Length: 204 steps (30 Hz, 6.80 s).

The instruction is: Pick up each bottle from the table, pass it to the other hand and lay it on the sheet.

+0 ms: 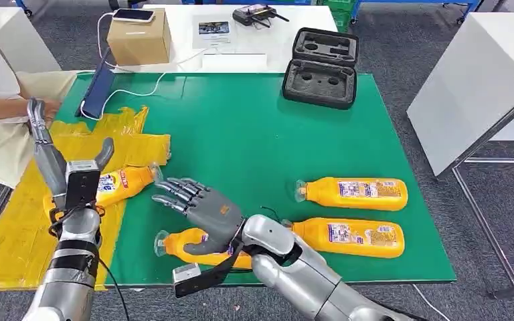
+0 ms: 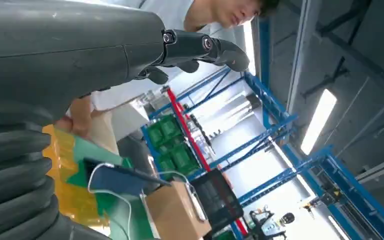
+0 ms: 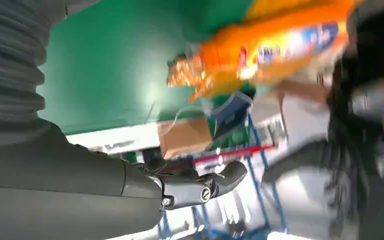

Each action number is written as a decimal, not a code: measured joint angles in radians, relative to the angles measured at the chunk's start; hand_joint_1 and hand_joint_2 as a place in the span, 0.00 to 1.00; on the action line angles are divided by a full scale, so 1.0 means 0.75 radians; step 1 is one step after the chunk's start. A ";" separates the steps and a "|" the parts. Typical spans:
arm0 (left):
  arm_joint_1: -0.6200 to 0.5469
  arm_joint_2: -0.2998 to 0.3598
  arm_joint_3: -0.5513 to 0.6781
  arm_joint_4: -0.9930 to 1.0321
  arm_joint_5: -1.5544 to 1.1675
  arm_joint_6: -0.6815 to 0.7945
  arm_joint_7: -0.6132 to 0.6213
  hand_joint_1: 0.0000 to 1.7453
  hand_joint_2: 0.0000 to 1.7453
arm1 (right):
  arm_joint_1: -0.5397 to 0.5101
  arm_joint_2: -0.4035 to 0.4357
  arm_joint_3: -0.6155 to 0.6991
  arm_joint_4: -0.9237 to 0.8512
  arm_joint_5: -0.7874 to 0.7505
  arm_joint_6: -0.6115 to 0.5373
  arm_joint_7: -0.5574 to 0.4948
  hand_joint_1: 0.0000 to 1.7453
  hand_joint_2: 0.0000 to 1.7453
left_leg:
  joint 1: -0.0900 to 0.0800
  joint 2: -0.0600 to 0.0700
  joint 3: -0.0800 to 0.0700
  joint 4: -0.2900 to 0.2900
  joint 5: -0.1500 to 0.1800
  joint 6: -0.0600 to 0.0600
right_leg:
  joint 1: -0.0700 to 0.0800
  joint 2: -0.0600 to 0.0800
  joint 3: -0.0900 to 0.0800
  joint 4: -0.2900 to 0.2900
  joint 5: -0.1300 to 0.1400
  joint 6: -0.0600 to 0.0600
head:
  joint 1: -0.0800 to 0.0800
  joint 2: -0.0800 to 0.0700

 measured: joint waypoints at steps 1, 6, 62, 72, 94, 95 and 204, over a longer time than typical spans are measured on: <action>0.003 -0.006 -0.003 0.000 0.015 -0.006 -0.002 0.00 1.00 | -0.015 0.000 0.019 0.029 0.011 0.014 0.002 0.00 1.00 | 0.000 0.000 0.000 0.000 0.000 0.000 | 0.000 0.000 0.000 0.000 0.000 0.000 | 0.001 0.000; 0.006 -0.033 -0.022 0.004 0.086 -0.008 -0.009 0.00 1.00 | -0.101 0.002 0.122 0.182 0.003 0.064 -0.013 0.00 1.00 | 0.000 0.000 0.000 0.000 0.000 0.000 | 0.000 0.000 0.000 0.000 0.000 0.000 | 0.001 0.000; 0.056 -0.057 -0.012 0.044 0.192 -0.073 -0.009 0.00 1.00 | -0.217 -0.116 0.243 0.273 0.099 0.034 0.129 0.00 1.00 | 0.000 0.000 0.000 0.000 0.000 0.000 | 0.000 0.000 0.000 0.000 0.000 0.000 | 0.001 0.000; 0.075 -0.054 0.015 0.034 0.178 -0.083 -0.007 0.00 1.00 | -0.163 -0.157 0.137 0.249 0.209 0.001 0.200 0.00 1.00 | 0.000 0.000 0.000 0.000 0.000 0.000 | 0.000 0.000 0.000 0.000 0.000 0.000 | 0.001 0.000; 0.081 -0.061 0.025 0.032 0.195 -0.122 -0.004 0.00 1.00 | -0.168 -0.162 0.003 0.430 0.306 0.017 0.308 0.00 1.00 | 0.000 0.000 0.000 0.000 0.000 0.000 | 0.000 0.000 0.000 0.000 0.001 0.000 | 0.001 0.000; 0.081 -0.062 0.024 0.032 0.195 -0.122 -0.004 0.00 1.00 | -0.174 -0.157 0.004 0.447 0.314 0.017 0.313 0.00 1.00 | 0.000 0.000 0.000 0.000 0.000 0.000 | 0.000 0.000 0.000 0.000 0.001 0.000 | 0.001 0.000; 0.206 -0.091 -0.681 -0.375 0.462 -0.909 0.228 0.00 1.00 | 0.248 0.214 -0.663 0.047 -0.385 -0.139 -0.173 1.00 1.00 | 0.002 -0.001 -0.003 0.000 0.000 -0.001 | 0.003 -0.001 -0.002 0.000 0.002 -0.004 | 0.002 0.000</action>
